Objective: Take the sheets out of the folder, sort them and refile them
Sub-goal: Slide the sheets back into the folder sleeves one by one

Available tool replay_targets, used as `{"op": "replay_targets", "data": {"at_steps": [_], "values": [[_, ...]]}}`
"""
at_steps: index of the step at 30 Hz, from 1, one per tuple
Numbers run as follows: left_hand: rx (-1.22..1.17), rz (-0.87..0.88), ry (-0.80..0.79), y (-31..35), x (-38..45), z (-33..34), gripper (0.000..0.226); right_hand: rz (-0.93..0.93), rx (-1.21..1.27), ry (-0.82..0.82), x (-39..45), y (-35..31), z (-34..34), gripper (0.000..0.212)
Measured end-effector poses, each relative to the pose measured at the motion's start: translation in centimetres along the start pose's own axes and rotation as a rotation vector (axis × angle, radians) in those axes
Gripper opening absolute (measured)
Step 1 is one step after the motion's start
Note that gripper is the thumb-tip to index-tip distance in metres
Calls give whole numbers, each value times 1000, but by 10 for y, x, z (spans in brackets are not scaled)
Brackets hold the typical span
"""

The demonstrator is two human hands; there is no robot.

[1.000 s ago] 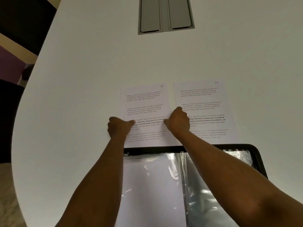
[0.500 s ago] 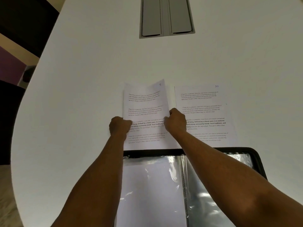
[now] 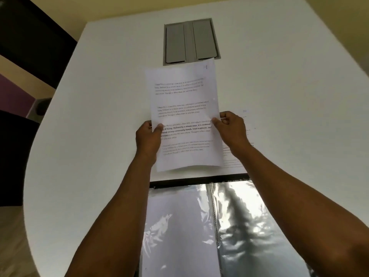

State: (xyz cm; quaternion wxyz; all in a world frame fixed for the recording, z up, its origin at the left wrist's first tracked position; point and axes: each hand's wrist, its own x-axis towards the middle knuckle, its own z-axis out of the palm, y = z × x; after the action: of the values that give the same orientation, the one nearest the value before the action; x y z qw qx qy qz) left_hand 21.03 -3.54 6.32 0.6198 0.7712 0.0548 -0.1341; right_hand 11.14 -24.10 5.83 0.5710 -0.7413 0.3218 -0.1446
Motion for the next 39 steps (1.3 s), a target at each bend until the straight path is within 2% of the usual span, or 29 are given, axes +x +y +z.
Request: {"op": "replay_targets", "data": {"at_steps": [9, 11, 15, 20, 26, 30, 34, 39], "values": [[-87, -200, -206, -15, -119, 9, 16, 164, 130, -84, -92, 26, -91, 18], [-75, -228, -220, -27, -148, 9, 18, 162, 135, -96, -116, 35, -104, 23], [-71, -282, -230, -52, -191, 10, 17, 153, 78, -88, -161, 56, -125, 18], [-34, -340, -256, -80, -239, 26, 13, 231, 47, -58, -201, 98, -157, 18], [180, -241, -292, -99, -274, 51, 21, 321, -13, 46, -227, 126, -205, 18], [488, -29, -285, -110, -282, 68, 32, 327, -36, 141, -228, 135, -243, 11], [804, 110, -413, -114, -282, 90, 51, 331, 8, 218, -223, 141, -277, 16], [986, 150, -516, -121, -271, 114, 61, 331, 107, 273, -216, 142, -295, 12]]}}
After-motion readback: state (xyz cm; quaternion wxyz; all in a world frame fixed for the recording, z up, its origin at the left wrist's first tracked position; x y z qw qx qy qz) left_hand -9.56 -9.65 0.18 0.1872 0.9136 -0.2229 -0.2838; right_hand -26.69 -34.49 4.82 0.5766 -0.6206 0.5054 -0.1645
